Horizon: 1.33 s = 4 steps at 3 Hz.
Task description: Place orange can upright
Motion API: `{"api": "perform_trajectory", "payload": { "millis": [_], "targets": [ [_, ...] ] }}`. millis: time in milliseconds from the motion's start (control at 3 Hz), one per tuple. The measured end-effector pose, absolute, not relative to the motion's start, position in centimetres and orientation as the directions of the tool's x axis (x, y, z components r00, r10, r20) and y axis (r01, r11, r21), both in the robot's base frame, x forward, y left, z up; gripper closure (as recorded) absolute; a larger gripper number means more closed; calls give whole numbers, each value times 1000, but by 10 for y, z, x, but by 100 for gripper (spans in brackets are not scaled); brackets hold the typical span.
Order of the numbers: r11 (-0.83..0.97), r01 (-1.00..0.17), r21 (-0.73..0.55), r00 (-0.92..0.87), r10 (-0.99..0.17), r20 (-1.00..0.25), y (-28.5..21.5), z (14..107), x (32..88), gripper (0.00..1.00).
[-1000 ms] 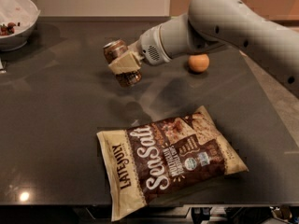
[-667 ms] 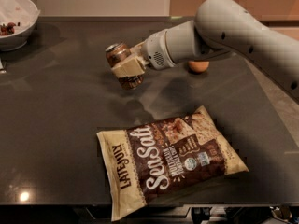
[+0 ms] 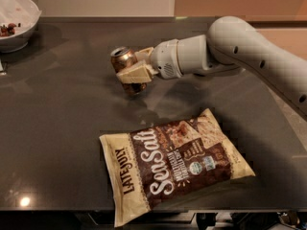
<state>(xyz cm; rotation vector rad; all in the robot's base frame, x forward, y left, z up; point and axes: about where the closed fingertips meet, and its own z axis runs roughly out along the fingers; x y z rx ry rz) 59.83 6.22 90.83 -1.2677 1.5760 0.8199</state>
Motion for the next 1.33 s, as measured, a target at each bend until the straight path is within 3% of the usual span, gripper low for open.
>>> {"api": "perform_trajectory", "payload": {
  "millis": [1000, 1333],
  "targets": [
    [176, -984, 19, -50, -175, -983, 55, 897, 610, 100],
    [159, -987, 36, -61, -153, -986, 55, 890, 612, 84]
  ]
}}
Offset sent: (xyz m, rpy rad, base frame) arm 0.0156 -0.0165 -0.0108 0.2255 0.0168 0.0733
